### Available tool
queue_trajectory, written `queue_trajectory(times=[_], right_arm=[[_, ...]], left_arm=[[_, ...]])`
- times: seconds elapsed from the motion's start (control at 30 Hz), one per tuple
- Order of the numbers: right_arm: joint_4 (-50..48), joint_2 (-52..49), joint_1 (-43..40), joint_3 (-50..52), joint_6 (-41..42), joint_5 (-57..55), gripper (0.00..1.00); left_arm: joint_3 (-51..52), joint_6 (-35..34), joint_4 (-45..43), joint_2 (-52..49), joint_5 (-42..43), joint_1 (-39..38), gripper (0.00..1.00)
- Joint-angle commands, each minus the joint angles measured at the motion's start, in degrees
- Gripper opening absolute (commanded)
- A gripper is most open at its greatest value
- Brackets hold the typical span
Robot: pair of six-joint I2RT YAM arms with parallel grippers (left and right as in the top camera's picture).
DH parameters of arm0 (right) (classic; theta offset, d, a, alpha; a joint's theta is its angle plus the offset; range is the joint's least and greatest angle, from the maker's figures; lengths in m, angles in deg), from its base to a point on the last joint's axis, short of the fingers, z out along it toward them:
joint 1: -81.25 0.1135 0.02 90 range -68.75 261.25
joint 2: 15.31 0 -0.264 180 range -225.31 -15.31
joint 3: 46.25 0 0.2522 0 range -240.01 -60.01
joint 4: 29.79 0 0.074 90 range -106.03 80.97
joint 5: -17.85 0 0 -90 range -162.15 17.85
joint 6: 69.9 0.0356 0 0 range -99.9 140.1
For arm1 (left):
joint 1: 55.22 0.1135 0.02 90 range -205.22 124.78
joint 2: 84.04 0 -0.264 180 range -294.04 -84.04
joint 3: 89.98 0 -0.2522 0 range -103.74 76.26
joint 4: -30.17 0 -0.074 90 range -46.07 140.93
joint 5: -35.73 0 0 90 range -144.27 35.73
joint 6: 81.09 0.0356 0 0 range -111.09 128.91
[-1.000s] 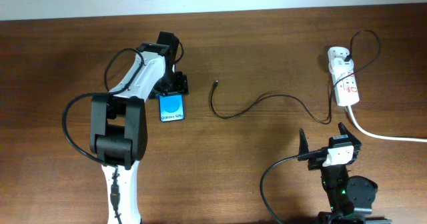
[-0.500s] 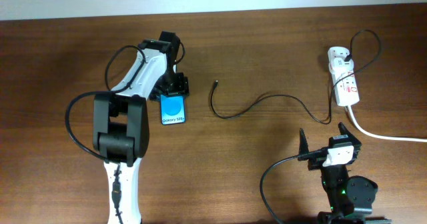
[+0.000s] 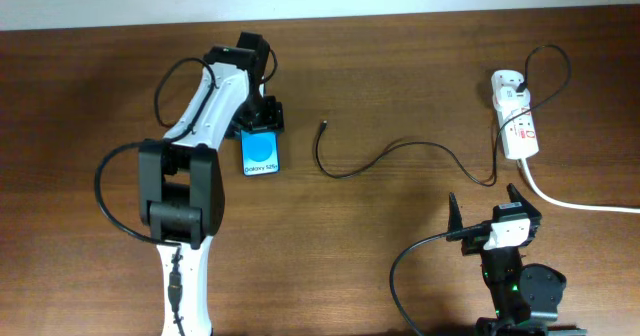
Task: Plug charger to phone and switch on socket
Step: 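Close the left gripper on the phone's top edge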
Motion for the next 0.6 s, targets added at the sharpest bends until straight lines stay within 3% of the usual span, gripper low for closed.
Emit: queue_trajectory(times=[0.0, 0.2, 0.43, 0.5, 0.57], right_arm=[[0.4, 0.3, 0.4, 0.3, 0.7, -0.5, 0.98], [0.4, 0.3, 0.4, 0.3, 0.7, -0.5, 0.98], [0.4, 0.3, 0.4, 0.3, 0.7, -0.5, 0.98], [0.4, 0.3, 0.4, 0.3, 0.7, -0.5, 0.98], [0.4, 0.3, 0.4, 0.3, 0.7, -0.5, 0.98]], left_arm=[[-5.2, -0.2, 1.9, -0.1, 0.6, 0.0, 0.75], [-13.9, -0.2, 7.3, -0.1, 0.7, 0.5, 0.74], [-14.7, -0.2, 10.3, -0.1, 3.7, 0.5, 0.72], [-14.8, -0.2, 10.5, -0.1, 6.0, 0.5, 0.49], [-14.8, -0.2, 10.7, -0.1, 8.3, 0.5, 0.34]])
